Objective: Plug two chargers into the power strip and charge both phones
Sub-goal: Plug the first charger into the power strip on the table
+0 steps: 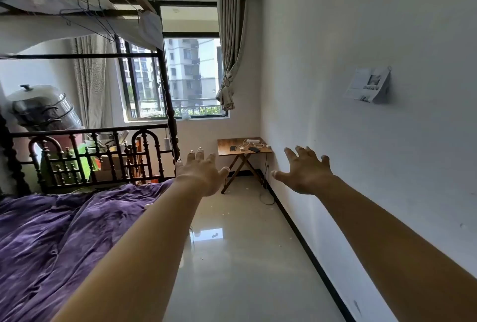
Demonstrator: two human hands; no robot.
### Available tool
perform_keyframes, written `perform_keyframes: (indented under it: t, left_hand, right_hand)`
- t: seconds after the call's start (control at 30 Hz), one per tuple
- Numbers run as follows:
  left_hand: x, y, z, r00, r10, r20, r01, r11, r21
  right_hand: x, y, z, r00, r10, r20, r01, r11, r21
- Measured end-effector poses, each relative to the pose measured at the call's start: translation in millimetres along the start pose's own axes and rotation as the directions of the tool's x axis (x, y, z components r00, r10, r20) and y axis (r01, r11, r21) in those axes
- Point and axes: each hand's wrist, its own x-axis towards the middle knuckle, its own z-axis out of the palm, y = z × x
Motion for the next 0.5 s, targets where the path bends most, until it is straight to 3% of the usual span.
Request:
perform_keyframes:
  t: [0.5]
  left_hand:
    - [168.3,33.7,57.0,1.0,0.015,0.004,-0.015,1.0,0.027]
  right_hand:
    - [167.2,36.5,54.4,1.0,-0.01,0.023,0.011,1.0,-0.022]
